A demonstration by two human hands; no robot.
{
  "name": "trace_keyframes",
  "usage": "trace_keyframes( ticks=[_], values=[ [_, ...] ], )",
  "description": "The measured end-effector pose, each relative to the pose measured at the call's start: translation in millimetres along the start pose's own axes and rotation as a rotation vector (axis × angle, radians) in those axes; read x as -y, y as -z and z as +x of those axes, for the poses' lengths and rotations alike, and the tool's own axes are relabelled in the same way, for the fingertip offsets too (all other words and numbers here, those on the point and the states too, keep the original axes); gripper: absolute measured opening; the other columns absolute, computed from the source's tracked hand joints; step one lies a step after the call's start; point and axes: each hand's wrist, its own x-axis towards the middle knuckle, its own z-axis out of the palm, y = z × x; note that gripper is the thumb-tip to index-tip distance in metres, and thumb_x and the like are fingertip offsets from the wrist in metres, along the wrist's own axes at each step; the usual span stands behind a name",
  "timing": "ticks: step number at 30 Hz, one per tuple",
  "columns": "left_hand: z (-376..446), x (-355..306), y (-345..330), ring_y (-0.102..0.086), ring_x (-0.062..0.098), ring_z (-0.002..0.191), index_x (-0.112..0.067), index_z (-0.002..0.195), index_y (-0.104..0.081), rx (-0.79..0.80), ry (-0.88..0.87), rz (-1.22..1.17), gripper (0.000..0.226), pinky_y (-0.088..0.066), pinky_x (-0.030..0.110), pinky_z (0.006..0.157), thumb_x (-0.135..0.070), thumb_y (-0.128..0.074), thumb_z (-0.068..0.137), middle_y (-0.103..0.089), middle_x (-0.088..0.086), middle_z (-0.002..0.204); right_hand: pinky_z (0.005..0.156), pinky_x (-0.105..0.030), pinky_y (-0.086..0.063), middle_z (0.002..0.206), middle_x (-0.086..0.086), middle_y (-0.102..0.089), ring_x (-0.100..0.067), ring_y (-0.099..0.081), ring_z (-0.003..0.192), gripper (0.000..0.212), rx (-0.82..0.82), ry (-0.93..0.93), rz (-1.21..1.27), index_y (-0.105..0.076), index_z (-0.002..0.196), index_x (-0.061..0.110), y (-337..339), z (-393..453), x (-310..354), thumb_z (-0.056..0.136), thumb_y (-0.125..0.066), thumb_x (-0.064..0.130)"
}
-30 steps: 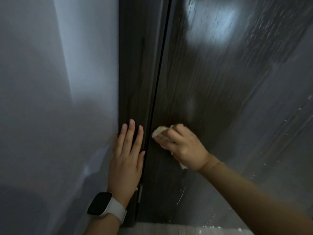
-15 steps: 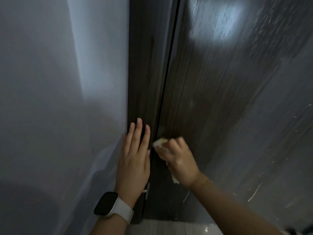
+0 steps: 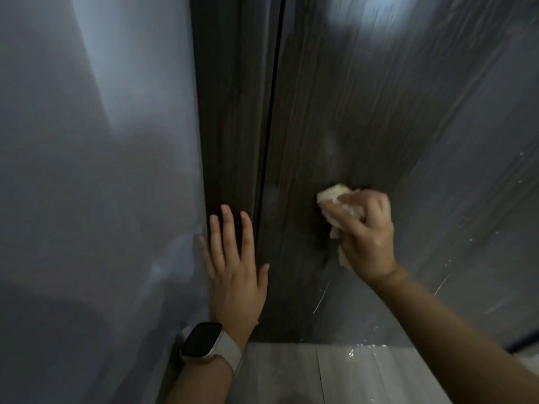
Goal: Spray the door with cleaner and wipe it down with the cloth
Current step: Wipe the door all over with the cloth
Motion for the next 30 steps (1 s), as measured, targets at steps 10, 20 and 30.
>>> trace_keyframes(
  ticks=[10,20,30],
  values=[
    [-24.6,18.6,-25.7,0.01,0.028,0.15,-0.02,0.156,0.008,0.01,-0.045,0.003,0.113,-0.016,0.059,0.117,-0.024,-0.076,0.079,0.018,0.006,0.161,0.078,-0.036,-0.045,0.104,-0.009,-0.05,-0.033,-0.054,0.091,0.02,0.078,-0.25,0.023,-0.066,0.113,0.01,4.6,-105.6,3.3,0.098,-0.053,0.011],
    [-18.3,20.2,-36.0,0.018,0.023,0.148,-0.016,0.156,-0.001,-0.039,-0.019,0.064,0.103,0.006,0.039,0.122,-0.011,-0.073,0.083,0.006,0.016,0.159,0.08,-0.03,-0.046,0.109,-0.009,-0.048,-0.031,-0.055,0.096,0.02,0.132,-0.672,0.036,-0.067,0.104,0.013,-50.3,-219.6,44.3,0.091,-0.051,0.013],
    [-16.1,20.8,-38.9,0.018,0.02,0.147,-0.019,0.156,0.0,-0.069,-0.028,0.008,0.102,0.005,0.039,0.122,-0.008,-0.071,0.084,0.004,0.018,0.156,0.083,-0.026,-0.049,0.109,-0.007,-0.053,-0.008,-0.051,0.103,0.028,-0.004,-0.882,0.165,-0.067,0.114,0.009,-38.9,-195.4,62.2,0.088,-0.055,0.007]
  ],
)
